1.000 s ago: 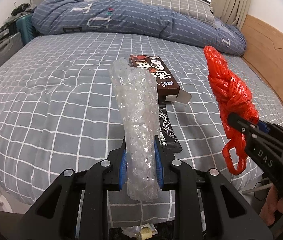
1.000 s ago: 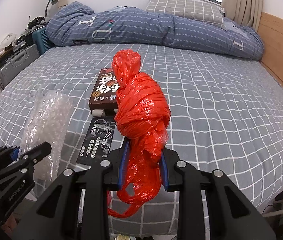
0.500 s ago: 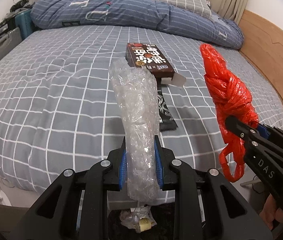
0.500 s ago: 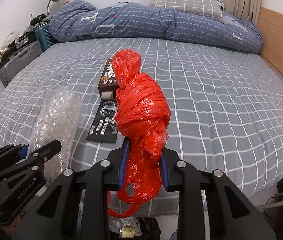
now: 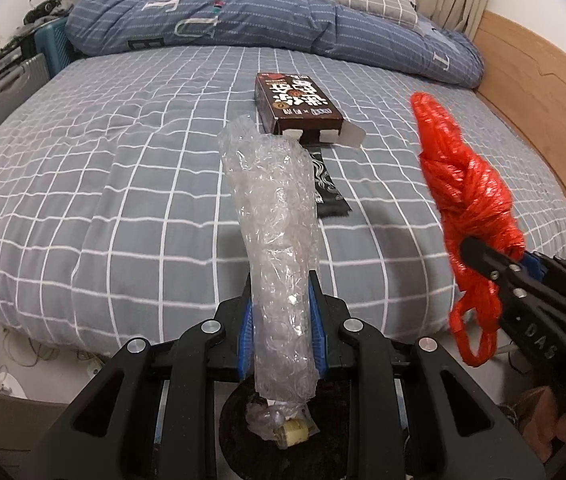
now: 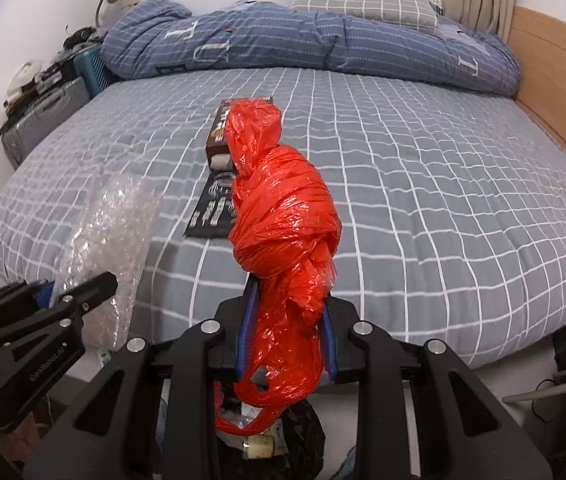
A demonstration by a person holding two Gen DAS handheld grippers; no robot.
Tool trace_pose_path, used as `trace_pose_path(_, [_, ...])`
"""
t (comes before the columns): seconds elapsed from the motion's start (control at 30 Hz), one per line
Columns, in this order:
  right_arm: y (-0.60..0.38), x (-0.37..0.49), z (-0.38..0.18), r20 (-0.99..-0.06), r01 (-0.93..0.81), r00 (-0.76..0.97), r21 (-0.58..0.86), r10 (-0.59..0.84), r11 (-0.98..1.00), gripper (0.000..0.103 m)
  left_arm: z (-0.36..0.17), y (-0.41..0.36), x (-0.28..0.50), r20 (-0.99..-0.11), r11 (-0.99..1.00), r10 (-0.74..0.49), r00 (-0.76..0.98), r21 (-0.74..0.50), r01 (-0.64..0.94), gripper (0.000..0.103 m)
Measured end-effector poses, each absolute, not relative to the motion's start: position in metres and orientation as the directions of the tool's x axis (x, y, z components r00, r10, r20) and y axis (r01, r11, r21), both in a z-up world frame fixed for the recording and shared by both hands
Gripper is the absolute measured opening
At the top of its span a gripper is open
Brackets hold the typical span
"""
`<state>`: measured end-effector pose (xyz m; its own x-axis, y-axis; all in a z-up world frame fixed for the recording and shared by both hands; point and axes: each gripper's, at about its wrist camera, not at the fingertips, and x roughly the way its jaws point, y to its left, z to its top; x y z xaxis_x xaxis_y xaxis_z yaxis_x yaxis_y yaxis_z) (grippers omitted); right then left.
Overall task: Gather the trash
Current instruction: 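Carry the bubble wrap and red bag over the black trash bin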
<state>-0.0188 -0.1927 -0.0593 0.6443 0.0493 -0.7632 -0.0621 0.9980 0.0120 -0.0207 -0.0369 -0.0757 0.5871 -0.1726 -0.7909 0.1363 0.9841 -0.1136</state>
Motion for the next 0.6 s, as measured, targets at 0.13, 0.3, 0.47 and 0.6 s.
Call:
trace_pose_path(0.13, [-0.19, -0.032, -0.063, -0.771, -0.068, 0.634, 0.015, 0.055, 0.998, 0.026, -0.079, -0.035, -0.034, -0.796, 0.985, -0.166, 0.581, -0.107, 0.135, 0.023])
trace_pose_path(0.3, [-0.188, -0.048, -0.071, -0.785, -0.073, 0.616, 0.023, 0.063, 0.997, 0.026, -0.087, -0.029, -0.046, -0.806, 0.986, -0.16, 0.57, -0.106, 0.127, 0.023])
trace_pose_path(0.47, [-0.186, -0.064, -0.077, -0.797, -0.075, 0.601, 0.028, 0.068, 0.997, 0.026, -0.089, -0.028, -0.06, -0.81, 0.986, -0.161, 0.564, -0.108, 0.127, 0.023])
trace_pose_path(0.6, [-0.182, -0.077, -0.083, -0.81, -0.084, 0.582, 0.031, 0.074, 0.996, 0.026, -0.093, -0.024, -0.072, -0.815, 0.986, -0.166, 0.555, -0.122, 0.116, 0.023])
